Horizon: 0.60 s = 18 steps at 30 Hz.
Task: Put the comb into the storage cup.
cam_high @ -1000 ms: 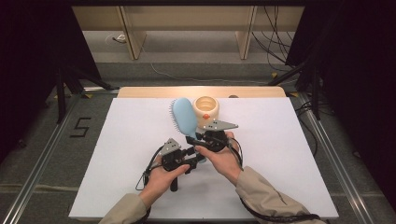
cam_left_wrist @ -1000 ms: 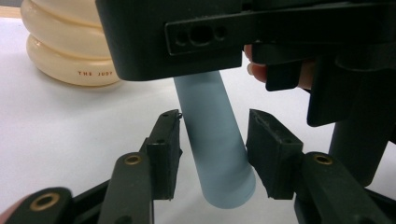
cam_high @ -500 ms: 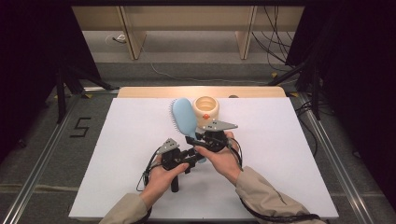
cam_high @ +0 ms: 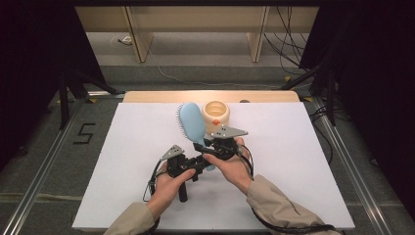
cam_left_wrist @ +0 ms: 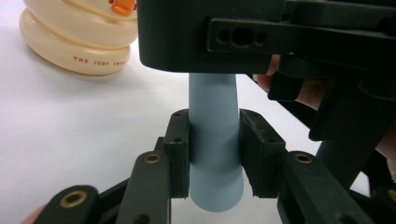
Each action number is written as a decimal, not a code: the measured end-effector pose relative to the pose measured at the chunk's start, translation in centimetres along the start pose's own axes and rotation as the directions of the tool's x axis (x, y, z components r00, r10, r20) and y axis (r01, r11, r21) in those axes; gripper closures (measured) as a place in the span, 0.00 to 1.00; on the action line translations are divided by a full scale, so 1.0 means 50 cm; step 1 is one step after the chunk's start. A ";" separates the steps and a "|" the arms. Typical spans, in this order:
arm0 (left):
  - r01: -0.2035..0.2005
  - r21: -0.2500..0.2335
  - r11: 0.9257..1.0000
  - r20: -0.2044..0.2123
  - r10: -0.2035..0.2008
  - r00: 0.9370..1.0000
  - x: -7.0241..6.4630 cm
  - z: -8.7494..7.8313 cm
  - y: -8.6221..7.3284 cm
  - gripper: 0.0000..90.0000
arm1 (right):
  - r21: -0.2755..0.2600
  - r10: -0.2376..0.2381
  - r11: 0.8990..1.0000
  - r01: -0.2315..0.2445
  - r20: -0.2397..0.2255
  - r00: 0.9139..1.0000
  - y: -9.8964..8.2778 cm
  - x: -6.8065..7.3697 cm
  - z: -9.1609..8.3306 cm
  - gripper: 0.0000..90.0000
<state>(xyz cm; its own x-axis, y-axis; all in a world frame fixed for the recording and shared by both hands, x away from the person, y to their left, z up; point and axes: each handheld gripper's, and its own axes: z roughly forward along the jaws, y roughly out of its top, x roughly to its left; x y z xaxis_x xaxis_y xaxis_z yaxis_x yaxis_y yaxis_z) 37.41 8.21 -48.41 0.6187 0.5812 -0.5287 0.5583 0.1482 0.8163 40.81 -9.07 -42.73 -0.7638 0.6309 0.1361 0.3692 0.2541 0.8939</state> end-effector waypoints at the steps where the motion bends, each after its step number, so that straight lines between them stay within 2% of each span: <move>1: 0.004 -0.001 1.000 0.006 -0.004 1.000 0.000 0.000 0.000 0.72 | 0.000 -0.002 1.000 0.002 0.000 1.000 0.001 0.001 0.000 0.76; 18: 0.036 -0.012 0.999 0.044 -0.036 0.998 0.001 0.000 0.000 0.72 | 0.003 -0.026 1.000 0.026 0.001 1.000 0.005 0.002 -0.001 0.72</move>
<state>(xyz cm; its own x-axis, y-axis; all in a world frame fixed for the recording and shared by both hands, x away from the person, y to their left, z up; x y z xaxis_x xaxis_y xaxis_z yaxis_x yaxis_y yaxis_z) 37.45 8.23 -48.43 0.6220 0.5398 -0.5672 0.5737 0.1789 0.7993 40.79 -8.99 -42.49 -0.7727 0.6246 0.1129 0.3513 0.2727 0.8957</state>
